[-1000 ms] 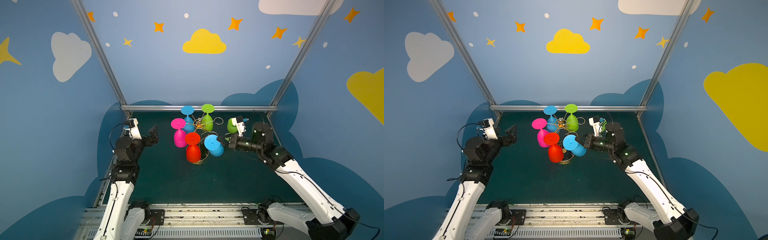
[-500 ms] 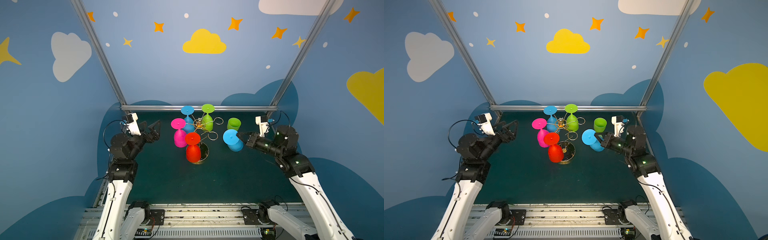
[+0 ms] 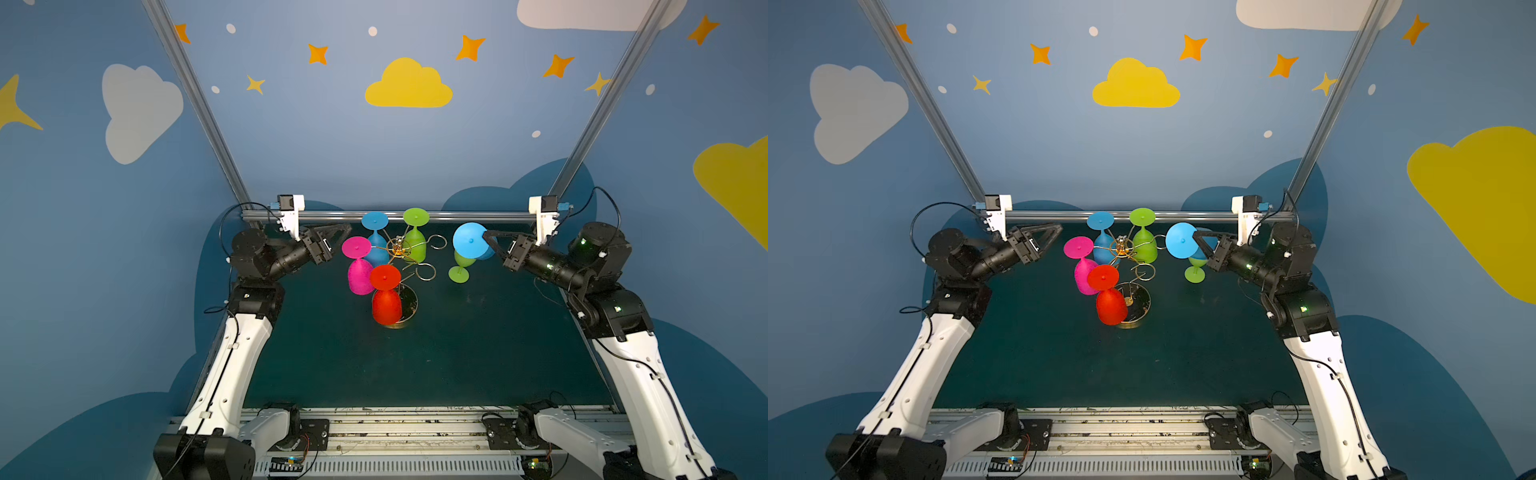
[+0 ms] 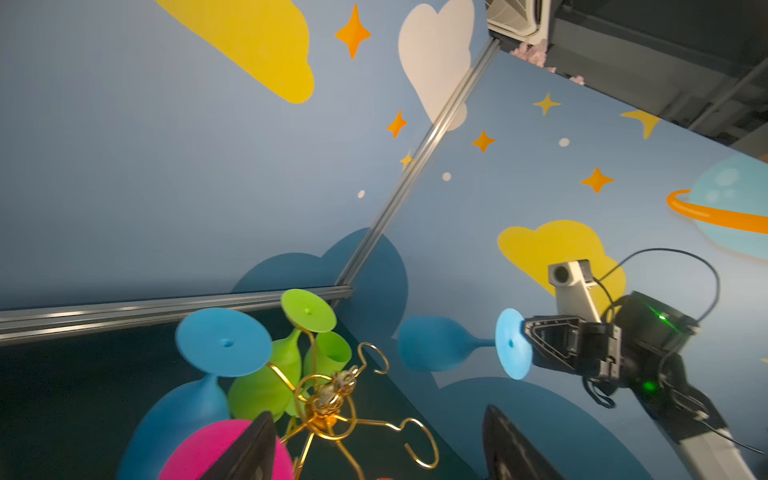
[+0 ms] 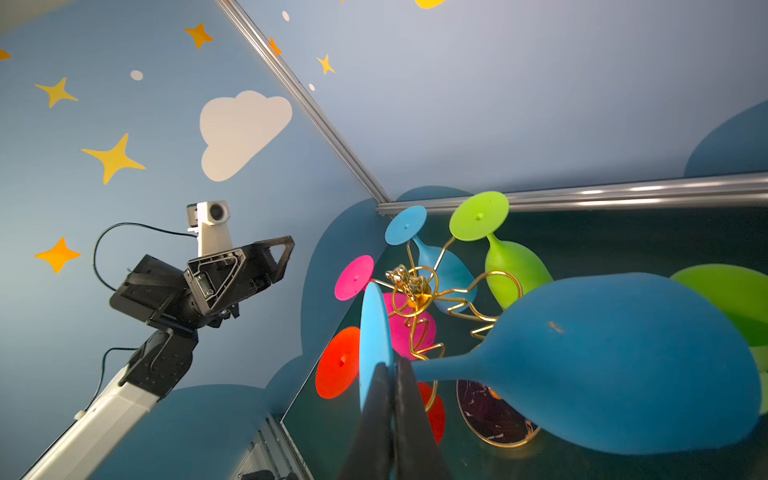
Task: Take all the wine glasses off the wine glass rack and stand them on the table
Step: 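Move the left gripper toward the blue glass base while right holds it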
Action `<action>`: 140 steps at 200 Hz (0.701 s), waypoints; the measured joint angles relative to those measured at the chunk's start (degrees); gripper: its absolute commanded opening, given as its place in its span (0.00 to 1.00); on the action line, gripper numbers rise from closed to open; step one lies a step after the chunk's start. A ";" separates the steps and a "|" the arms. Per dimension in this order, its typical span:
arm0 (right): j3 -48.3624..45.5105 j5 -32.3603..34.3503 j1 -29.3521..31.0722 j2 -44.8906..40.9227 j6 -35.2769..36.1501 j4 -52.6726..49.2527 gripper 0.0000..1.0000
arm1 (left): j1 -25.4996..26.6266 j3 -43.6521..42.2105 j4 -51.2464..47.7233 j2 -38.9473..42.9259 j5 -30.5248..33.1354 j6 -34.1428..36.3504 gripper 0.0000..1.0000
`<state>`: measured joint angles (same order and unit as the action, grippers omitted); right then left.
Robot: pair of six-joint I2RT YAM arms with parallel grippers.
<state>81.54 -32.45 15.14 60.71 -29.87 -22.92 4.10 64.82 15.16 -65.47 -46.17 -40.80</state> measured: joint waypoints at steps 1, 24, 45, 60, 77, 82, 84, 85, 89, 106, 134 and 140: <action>0.13 0.00 0.02 0.09 0.02 -0.02 0.00 | 0.15 0.13 -0.02 -0.09 -0.07 0.00 0.76; 3.89 -0.66 0.98 2.89 1.53 0.46 0.00 | 4.72 4.07 0.48 -2.29 -1.88 0.28 0.75; 6.80 -1.31 3.19 5.05 3.08 0.68 0.00 | 8.15 7.41 1.88 -4.70 -3.17 0.37 0.75; 8.63 -1.66 4.92 6.40 4.22 0.76 0.00 | 10.10 9.35 2.67 -6.69 -4.13 0.37 0.74; 10.34 -2.01 6.86 7.76 5.31 0.83 0.00 | 12.09 11.23 2.99 -9.01 -5.07 0.37 0.74; 10.73 -2.14 7.39 8.15 5.57 0.87 0.00 | 12.63 11.69 3.02 -9.73 -5.35 0.35 0.74; 10.88 -2.19 7.56 8.28 5.70 0.87 0.00 | 12.85 11.89 3.06 -9.99 -5.44 0.39 0.74; 10.93 -2.19 7.63 8.35 5.73 0.87 0.00 | 12.92 11.96 3.06 -10.10 -5.46 0.39 0.74; 11.17 -2.27 8.04 8.66 5.88 0.87 0.00 | 13.31 12.28 3.06 -10.67 -5.66 0.37 0.74; 11.76 -2.67 9.51 9.70 6.32 1.14 0.00 | 14.84 13.40 3.19 -12.76 -6.21 0.35 0.74; 12.11 -2.86 11.43 11.50 6.40 1.81 0.00 | 16.83 14.99 4.42 -15.89 -6.95 -0.59 0.72; 12.11 -2.89 11.74 11.82 6.40 1.95 0.00 | 17.20 15.28 4.83 -16.44 -7.06 -0.87 0.72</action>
<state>93.65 -35.33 26.87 72.53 -23.46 -20.97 21.30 80.09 19.99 -81.91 -53.23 -41.67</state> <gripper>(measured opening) 0.053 0.729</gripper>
